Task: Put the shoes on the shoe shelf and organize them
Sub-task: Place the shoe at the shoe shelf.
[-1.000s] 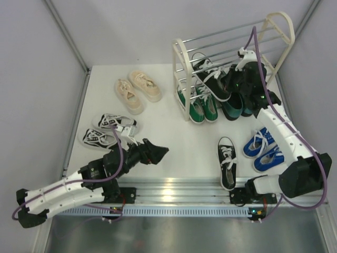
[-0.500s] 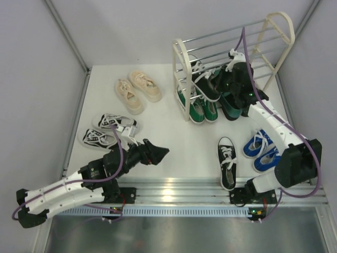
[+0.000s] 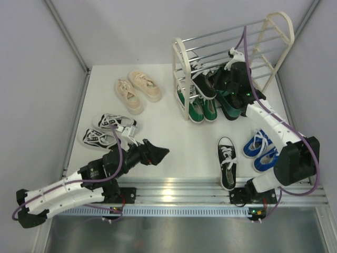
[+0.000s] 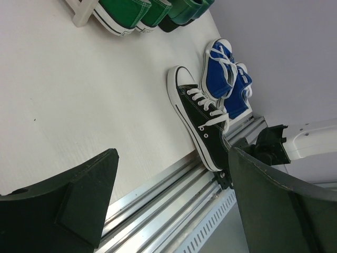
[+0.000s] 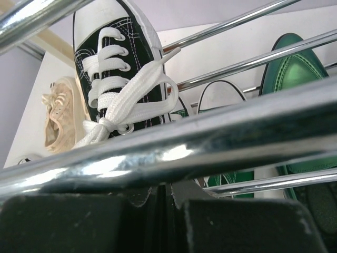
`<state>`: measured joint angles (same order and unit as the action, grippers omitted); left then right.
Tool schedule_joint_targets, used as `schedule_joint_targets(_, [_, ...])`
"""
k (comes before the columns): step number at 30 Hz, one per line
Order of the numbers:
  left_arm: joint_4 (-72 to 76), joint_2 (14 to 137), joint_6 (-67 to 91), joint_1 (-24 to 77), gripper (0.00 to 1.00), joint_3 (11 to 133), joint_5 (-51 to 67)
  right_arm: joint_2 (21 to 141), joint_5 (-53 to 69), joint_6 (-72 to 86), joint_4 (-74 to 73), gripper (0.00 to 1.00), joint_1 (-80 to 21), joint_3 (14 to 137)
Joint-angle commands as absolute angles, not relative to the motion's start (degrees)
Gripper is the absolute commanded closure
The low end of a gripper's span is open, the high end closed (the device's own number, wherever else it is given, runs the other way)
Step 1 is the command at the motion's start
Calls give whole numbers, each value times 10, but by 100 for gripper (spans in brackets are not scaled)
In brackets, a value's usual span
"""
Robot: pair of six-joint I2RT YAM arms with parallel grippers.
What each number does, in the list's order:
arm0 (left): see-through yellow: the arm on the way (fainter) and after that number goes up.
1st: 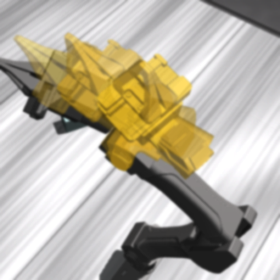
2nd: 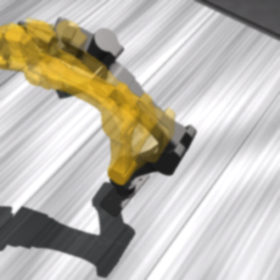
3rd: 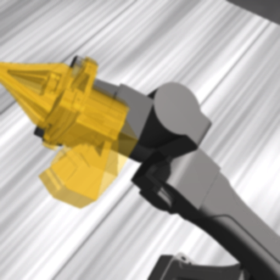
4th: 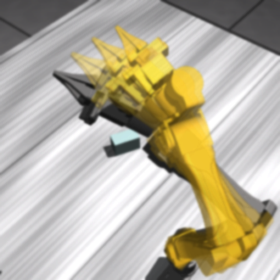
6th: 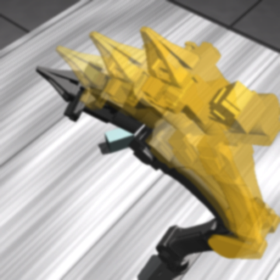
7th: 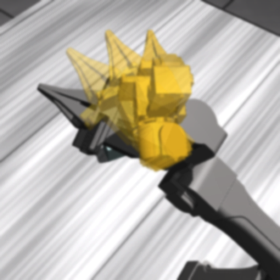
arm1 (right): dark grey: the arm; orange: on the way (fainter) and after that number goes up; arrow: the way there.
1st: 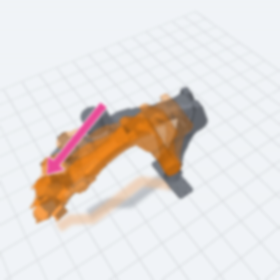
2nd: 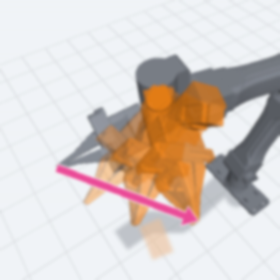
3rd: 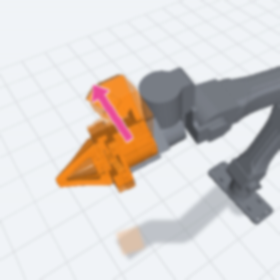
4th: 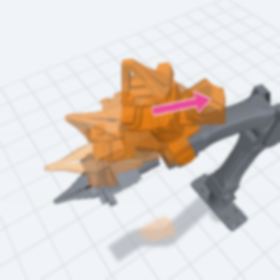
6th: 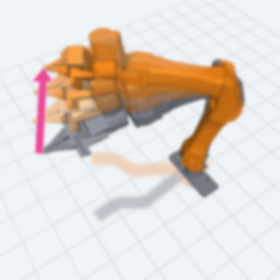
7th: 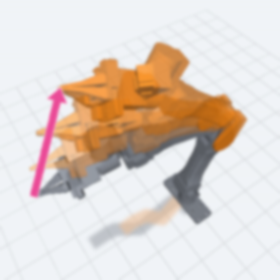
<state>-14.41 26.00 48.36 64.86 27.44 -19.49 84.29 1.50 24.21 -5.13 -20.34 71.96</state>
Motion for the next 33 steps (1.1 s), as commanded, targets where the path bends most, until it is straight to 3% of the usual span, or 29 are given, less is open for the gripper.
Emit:
schedule_joint_targets(1, [-113, 255, 490, 647, 9, 287, -187, 836, 16, 270, 46, 98, -223, 747])
schedule_joint_targets(15, [-113, 259, 499, 647, 9, 287, -180, 856, 10, 286, 54, 87, -236, 736])
schedule_joint_targets(22, [-112, 259, 504, 647, 9, 287, -177, 842, 10, 291, 63, 87, -235, 715])
schedule_joint_targets(27, [-97, 266, 506, 647, 9, 287, -169, 835, 25, 294, 65, 75, -235, 714])
schedule_joint_targets(31, [-84, 293, 502, 647, 9, 294, -156, 818, 26, 280, 62, 57, -232, 704])
schedule_joint_targets(33, [-70, 317, 500, 647, 9, 297, -146, 803, 26, 266, 60, 53, -228, 698])
